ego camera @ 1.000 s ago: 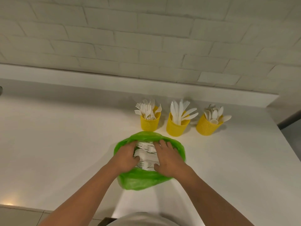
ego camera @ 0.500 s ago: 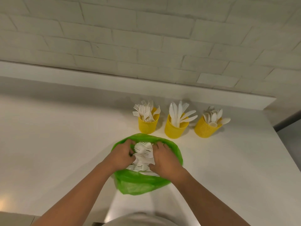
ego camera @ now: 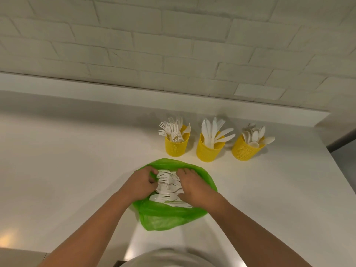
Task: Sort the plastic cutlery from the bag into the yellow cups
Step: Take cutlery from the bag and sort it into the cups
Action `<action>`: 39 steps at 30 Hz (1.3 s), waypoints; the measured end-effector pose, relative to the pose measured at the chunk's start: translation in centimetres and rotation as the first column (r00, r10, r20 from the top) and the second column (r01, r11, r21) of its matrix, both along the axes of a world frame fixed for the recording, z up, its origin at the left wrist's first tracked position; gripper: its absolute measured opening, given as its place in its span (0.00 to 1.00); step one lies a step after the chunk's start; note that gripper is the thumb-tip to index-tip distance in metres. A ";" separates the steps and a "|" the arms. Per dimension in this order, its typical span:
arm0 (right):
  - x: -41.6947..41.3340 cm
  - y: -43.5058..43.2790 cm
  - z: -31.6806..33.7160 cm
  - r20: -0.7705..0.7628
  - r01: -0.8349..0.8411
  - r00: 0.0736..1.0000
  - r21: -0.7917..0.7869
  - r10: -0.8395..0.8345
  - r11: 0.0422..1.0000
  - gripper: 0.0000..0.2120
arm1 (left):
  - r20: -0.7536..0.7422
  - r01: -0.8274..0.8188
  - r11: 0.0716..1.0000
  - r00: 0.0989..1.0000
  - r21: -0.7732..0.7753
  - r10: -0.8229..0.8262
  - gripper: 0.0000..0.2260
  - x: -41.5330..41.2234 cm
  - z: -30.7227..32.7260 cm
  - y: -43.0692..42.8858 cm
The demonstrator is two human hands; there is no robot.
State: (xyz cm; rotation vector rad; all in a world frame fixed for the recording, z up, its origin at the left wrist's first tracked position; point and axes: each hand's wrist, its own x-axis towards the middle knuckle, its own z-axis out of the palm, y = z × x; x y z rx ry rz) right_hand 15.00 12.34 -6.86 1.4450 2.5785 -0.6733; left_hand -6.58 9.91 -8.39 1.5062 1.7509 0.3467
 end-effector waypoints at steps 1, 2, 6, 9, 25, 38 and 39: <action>0.1 0.2 0.0 0.007 0.030 1.000 -0.026 -0.030 0.999 0.33 | 0.002 0.000 1.000 1.000 -0.007 0.000 0.18 0.0 0.0 0.0; 0.2 0.4 -0.2 0.018 0.052 0.999 -0.045 -0.052 0.998 0.34 | -0.001 0.006 1.000 1.000 -0.013 -0.006 0.18 0.0 0.1 0.0; 0.2 1.1 0.1 -0.036 0.073 0.996 -0.104 -0.077 0.992 0.23 | -0.015 0.021 0.999 1.000 -0.033 -0.021 0.19 0.1 0.2 -0.1; 0.3 1.4 0.3 -0.076 0.085 0.992 -0.161 -0.099 0.983 0.18 | -0.028 0.029 0.999 0.999 -0.036 -0.030 0.19 0.4 0.4 0.0; 0.7 0.7 -0.2 -0.130 0.103 0.982 -0.231 -0.136 0.968 0.19 | -0.005 0.069 0.997 0.998 -0.020 -0.069 0.21 0.2 0.2 -0.1; 2.2 0.8 0.6 -0.262 0.042 0.961 -0.159 -0.084 0.986 0.14 | -0.052 0.096 0.993 0.994 -0.073 -0.100 0.19 -0.2 0.5 -0.1; 2.3 0.6 0.8 -0.292 0.053 0.953 -0.105 -0.081 0.993 0.15 | -0.054 0.095 0.993 0.994 -0.074 -0.099 0.19 -0.2 0.6 -0.1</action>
